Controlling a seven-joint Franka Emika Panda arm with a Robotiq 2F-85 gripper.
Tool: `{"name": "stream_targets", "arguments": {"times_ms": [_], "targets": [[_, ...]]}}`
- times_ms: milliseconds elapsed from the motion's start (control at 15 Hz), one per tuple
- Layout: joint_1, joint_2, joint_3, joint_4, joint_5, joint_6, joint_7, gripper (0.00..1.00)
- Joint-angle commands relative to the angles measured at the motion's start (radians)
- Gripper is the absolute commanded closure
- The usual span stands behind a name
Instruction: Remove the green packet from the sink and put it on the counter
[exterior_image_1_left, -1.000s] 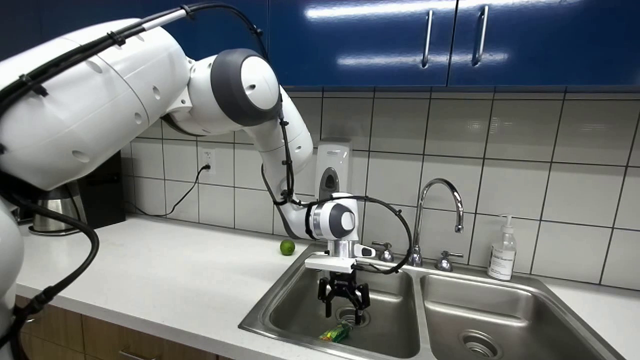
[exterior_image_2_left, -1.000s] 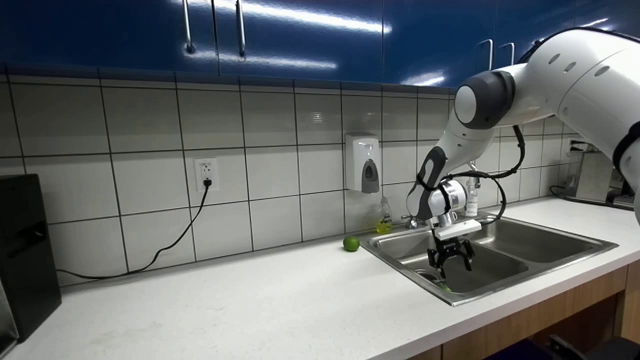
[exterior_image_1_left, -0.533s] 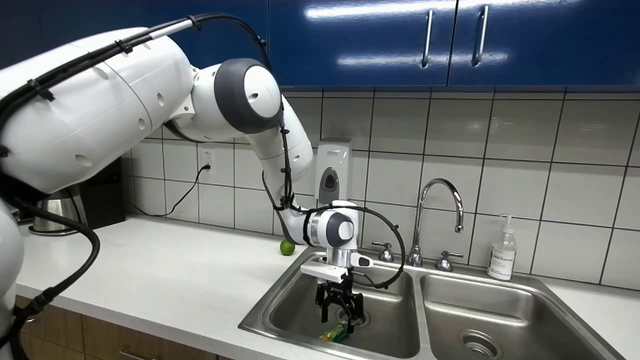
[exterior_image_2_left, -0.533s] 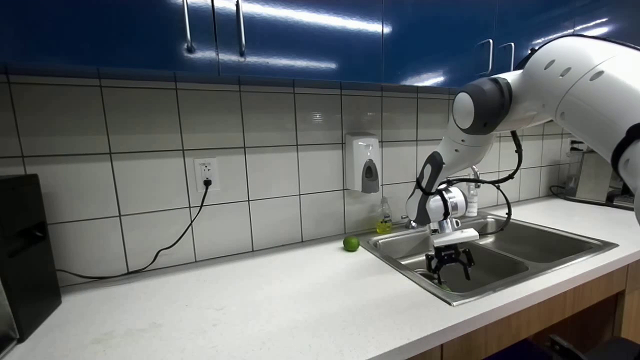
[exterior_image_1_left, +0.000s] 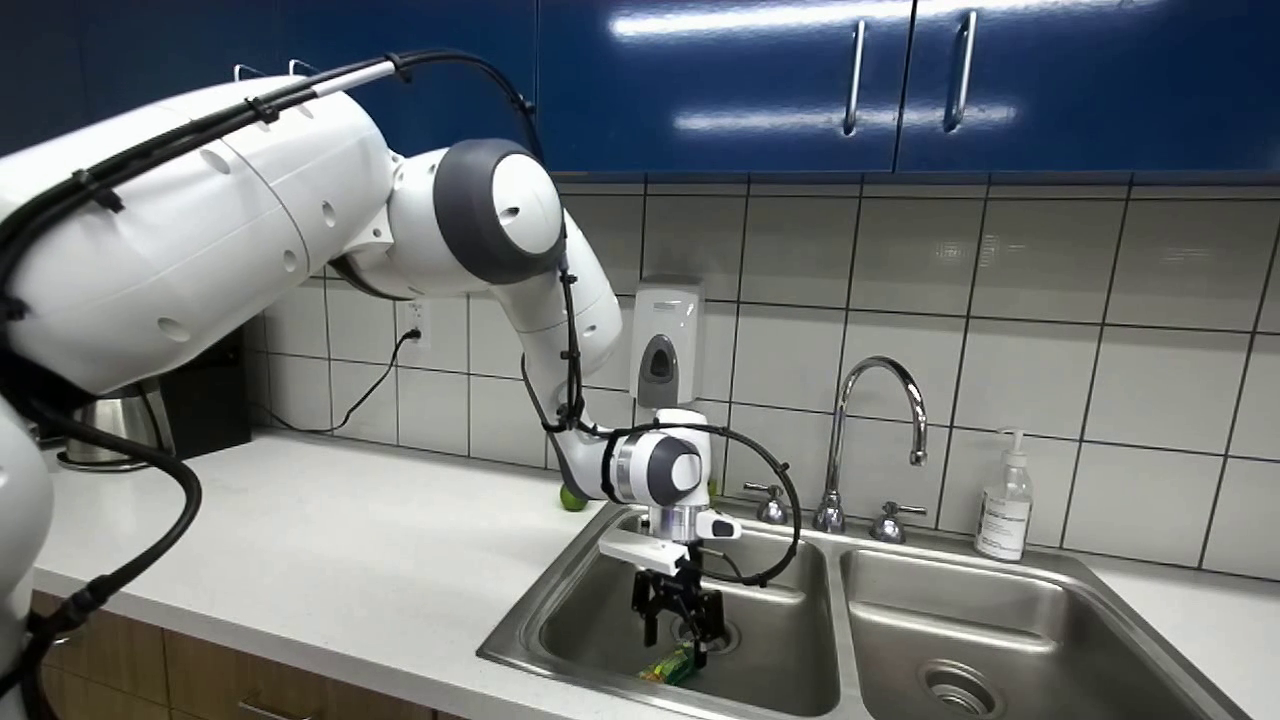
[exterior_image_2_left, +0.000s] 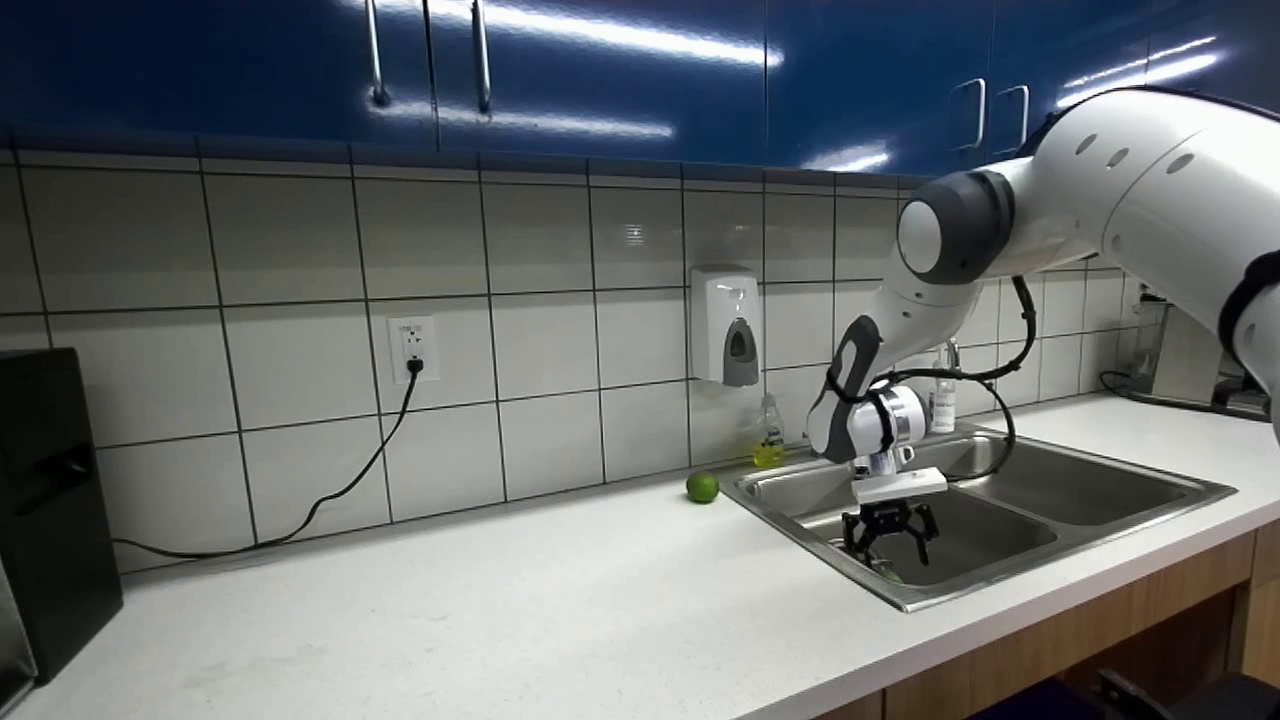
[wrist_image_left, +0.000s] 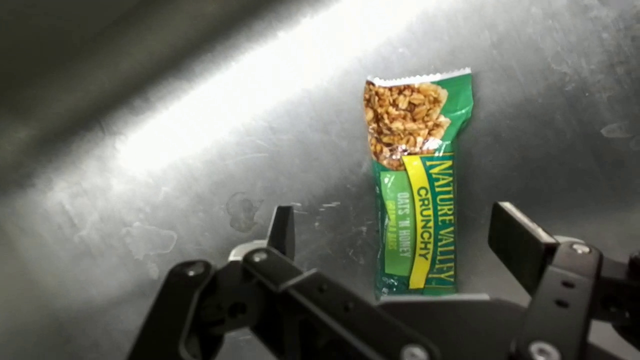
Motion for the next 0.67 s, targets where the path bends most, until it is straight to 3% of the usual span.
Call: {"name": "stream_targets", "arguments": {"times_ms": [0, 600], "targets": [[0.023, 0.029, -0.010, 0.027, -0.003, 0.029, 0.041, 0.00], [0.037, 0.047, -0.016, 0.013, 0.006, 0.089, 0.066, 0.00]]}}
